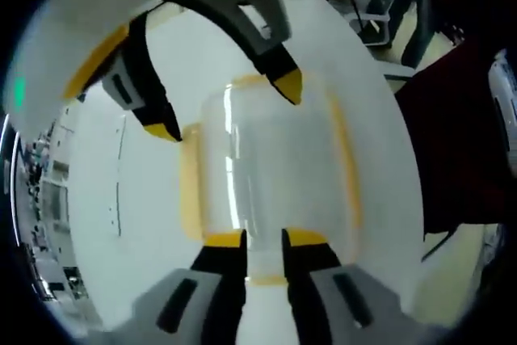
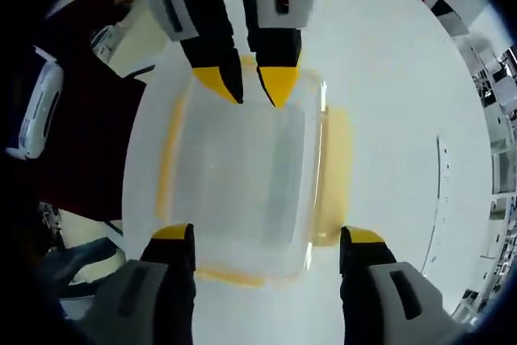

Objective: Snap each plastic latch of the storage box into its locked position after aligning the lid with the box until every specified latch is closed and the lid sits flush.

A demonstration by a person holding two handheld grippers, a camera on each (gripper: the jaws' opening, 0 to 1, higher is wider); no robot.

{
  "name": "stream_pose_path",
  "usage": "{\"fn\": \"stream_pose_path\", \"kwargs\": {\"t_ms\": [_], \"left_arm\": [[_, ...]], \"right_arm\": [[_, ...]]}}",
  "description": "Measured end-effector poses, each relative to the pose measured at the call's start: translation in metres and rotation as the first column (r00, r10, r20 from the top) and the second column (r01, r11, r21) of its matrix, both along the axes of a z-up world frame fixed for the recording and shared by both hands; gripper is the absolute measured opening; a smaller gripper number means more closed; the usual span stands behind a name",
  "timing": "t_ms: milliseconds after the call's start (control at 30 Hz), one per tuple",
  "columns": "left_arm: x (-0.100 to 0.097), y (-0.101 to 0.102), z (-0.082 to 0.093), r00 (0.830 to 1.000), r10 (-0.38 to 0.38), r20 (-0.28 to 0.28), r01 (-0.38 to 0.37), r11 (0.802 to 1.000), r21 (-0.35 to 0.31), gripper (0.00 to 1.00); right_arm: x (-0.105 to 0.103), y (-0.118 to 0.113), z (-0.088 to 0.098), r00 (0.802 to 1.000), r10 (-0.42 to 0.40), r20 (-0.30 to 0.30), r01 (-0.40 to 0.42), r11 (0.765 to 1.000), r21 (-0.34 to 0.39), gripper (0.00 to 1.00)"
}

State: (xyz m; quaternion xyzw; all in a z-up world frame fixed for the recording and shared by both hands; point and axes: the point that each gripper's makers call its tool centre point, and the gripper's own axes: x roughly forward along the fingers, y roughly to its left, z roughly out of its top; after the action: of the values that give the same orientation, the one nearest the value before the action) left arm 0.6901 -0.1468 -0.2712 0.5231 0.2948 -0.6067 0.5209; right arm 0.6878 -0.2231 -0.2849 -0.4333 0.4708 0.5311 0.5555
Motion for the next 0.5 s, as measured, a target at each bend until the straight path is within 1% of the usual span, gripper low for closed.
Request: {"fn": "stream_pose_path", "kwargs": {"t_ms": [100,133,167,233,367,500], "left_arm": [[0.000,0.001,-0.001,1.000,0.014,-0.025,-0.014,1.000,0.006,0.14],[0.000,0.001,-0.001,0.999,0.018,-0.034,-0.017,1.000,0.008,0.12],[-0.003,0.003,-0.002,0.998,0.016,-0.058,-0.015,1.000,0.019,0.10],[-0.006,0.004,-0.003,0.996,0.008,-0.084,-0.005,0.999,0.034,0.07],[-0.006,0.006,-0.005,0.993,0.019,-0.117,-0.016,0.999,0.029,0.07],[-0.007,0.007,-0.005,0.992,0.015,-0.127,-0.012,1.000,0.026,0.07]], "right_arm": [[0.000,0.001,0.000,1.000,0.000,-0.008,0.000,1.000,0.004,0.73],[0.000,0.001,-0.001,1.000,-0.001,-0.011,0.001,1.000,0.007,0.73],[0.000,0.002,-0.001,1.000,-0.001,-0.013,0.001,1.000,0.009,0.73],[0.000,0.002,-0.001,1.000,-0.001,-0.018,0.001,1.000,0.011,0.73],[0.002,0.002,-0.008,0.999,-0.004,-0.034,0.004,1.000,0.010,0.73],[0.002,0.004,-0.012,0.998,-0.004,-0.063,0.005,1.000,0.015,0.72]]}}
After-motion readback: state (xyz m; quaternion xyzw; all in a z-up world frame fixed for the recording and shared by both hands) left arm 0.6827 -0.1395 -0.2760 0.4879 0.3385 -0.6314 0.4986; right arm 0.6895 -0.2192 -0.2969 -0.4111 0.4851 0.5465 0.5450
